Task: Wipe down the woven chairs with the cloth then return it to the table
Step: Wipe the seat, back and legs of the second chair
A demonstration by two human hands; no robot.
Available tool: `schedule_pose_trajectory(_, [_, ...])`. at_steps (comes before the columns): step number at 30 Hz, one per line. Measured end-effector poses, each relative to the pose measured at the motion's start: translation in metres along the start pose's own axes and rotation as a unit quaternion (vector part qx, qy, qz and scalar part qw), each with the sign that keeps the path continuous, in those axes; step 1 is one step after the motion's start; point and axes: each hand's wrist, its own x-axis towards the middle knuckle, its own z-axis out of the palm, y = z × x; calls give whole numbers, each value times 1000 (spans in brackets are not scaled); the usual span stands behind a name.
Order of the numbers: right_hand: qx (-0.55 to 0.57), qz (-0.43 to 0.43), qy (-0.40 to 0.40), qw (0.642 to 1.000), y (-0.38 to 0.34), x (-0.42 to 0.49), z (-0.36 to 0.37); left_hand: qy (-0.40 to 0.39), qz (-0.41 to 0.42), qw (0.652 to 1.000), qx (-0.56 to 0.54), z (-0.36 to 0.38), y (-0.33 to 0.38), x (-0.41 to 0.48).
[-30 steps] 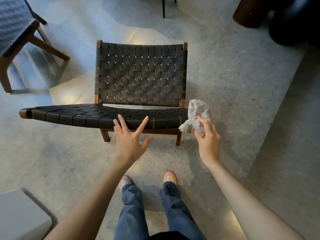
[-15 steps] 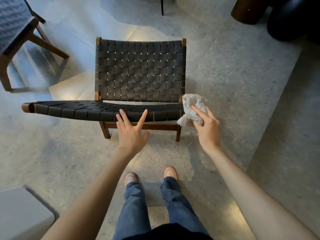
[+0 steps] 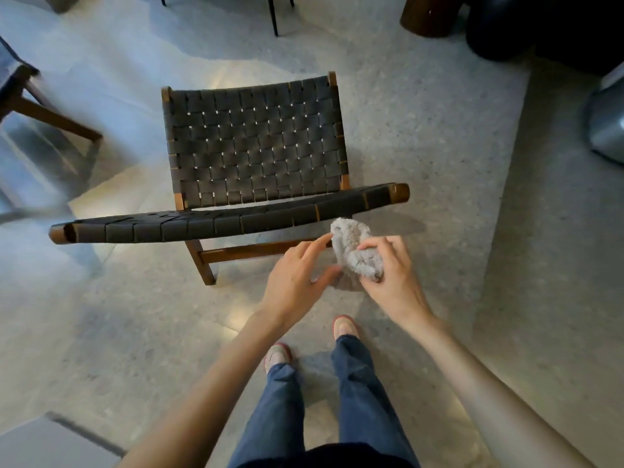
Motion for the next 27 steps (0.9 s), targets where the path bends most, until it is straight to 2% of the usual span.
schedule_pose_trajectory(2, [7,17,-28,999,-8,-18,27,-18,17,999,-28,5,-13,-12])
schedule_pose_trajectory(6, [77,51,-62,994,-1,-28,73,-30,-6,995,-91,23,-57,-26])
schedule_pose_trajectory(13, [112,82,-103,985,66,2,154,-18,-79,983,-166,101,-125,-2])
schedule_pose_trajectory(21, [116,71,-55,989,182,84,269,30,-120,978,-168,223,-225,74])
schedule_pose_trajectory(27, [103,19,-43,994,253,152,338,40,-91,977,-189,295,-300,133])
